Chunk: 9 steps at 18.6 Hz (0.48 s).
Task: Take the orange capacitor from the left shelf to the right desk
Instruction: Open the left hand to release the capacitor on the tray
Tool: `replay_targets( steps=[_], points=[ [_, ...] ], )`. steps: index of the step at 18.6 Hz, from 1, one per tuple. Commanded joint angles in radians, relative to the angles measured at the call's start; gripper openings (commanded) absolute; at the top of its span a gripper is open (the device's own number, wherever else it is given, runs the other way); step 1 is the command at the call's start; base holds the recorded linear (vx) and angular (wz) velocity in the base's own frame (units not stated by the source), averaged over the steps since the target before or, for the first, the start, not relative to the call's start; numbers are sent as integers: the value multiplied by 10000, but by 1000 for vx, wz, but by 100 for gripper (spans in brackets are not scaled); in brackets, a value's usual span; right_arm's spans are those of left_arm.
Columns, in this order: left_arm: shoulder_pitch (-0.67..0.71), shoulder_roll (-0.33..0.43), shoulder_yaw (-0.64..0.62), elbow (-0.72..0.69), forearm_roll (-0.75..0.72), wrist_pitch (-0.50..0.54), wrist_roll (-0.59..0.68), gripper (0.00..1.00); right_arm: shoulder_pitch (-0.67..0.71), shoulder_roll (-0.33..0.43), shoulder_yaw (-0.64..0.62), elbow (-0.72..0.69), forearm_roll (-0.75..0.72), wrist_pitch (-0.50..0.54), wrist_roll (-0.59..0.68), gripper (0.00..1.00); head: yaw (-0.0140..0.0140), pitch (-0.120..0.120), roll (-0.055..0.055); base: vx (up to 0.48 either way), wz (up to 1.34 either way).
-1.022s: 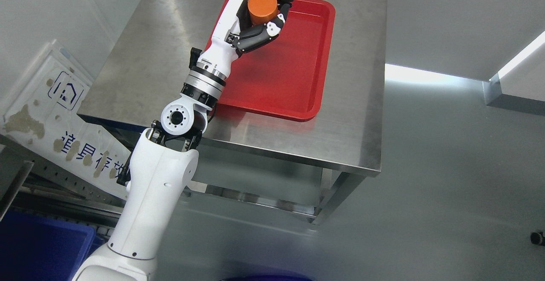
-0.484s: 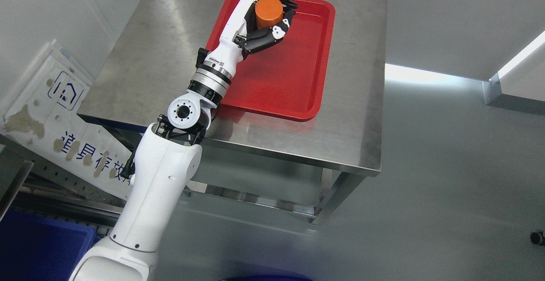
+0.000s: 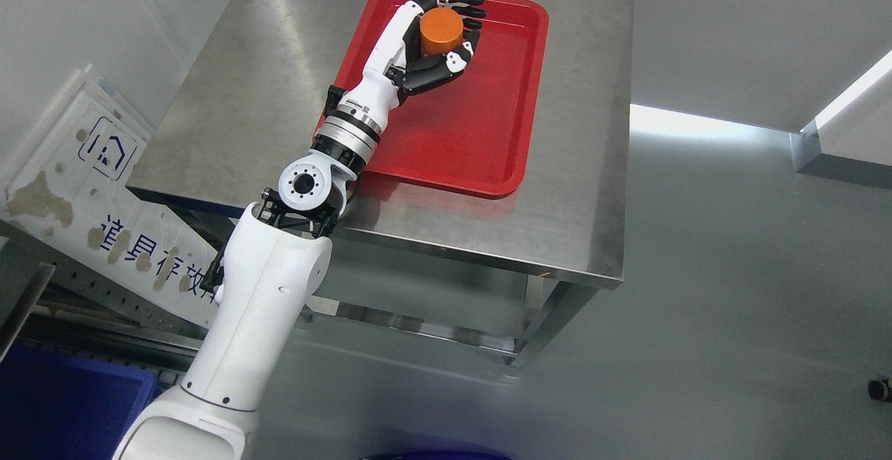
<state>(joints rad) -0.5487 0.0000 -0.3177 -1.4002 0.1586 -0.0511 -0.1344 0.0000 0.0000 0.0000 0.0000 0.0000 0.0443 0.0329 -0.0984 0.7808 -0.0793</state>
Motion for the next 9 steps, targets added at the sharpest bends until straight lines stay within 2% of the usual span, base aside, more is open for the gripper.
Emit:
replay_targets(
  steps=[1,4,9],
  points=[
    [-96,175,47,273,10,5,-6,45,15,-175,-107,-337,0,-13,-7,100,0,0,0,0,0],
    [-157,175,170,258,-6,5,-6,55,15,-175,-107,-337,0,-13,-7,100,0,0,0,0,0],
    [-847,175,1134,166,10,20,9,81,15,-175,-107,-337,0,-13,-7,100,0,0,0,0,0]
  ],
)
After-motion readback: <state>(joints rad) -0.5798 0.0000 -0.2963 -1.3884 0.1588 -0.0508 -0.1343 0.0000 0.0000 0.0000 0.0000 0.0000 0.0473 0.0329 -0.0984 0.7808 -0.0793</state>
